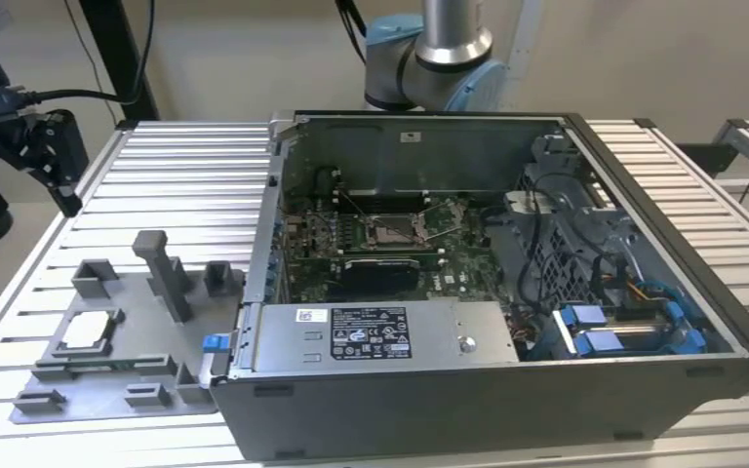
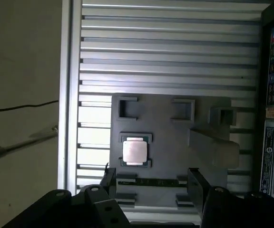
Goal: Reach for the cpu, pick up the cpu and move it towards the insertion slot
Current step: 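Pick up the cpu and move it towards the insertion slot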
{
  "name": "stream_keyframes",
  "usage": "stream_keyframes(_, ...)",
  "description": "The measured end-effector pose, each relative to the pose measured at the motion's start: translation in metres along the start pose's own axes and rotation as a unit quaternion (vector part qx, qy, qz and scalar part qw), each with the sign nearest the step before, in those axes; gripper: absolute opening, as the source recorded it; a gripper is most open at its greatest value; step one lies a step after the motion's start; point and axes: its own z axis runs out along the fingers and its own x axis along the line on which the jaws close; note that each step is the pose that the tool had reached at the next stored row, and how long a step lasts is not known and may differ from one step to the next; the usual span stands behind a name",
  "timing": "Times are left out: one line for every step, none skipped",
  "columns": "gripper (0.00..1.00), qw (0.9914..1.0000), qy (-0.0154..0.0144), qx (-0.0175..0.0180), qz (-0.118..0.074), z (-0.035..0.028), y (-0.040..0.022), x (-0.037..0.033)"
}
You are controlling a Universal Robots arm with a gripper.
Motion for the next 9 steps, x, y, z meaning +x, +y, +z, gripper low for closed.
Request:
stream_keyframes(1.00,1.00000,0.0000,0.0000,0.000,0.0005,0.0000,0.0000)
stream_keyframes(1.00,1.00000,0.0000,0.0000,0.000,0.0011,-0.0001,0.0000)
stream_keyframes(1.00,1.00000,0.0000,0.0000,0.000,0.0019,-0.0001,0.0000)
stream_keyframes(1.00,1.00000,0.0000,0.0000,0.000,0.0028,-0.0001,0.0000)
stream_keyframes(1.00,1.00000,0.0000,0.0000,0.000,0.0038,-0.0001,0.0000)
stream_keyframes(1.00,1.00000,0.0000,0.0000,0.000,0.0049,-0.0002,0.0000)
stream_keyframes(1.00,1.00000,0.0000,0.0000,0.000,0.0060,-0.0002,0.0000)
stream_keyframes(1.00,1.00000,0.0000,0.0000,0.000,0.0072,-0.0003,0.0000)
stream_keyframes(1.00,1.00000,0.0000,0.0000,0.000,0.0083,-0.0003,0.0000)
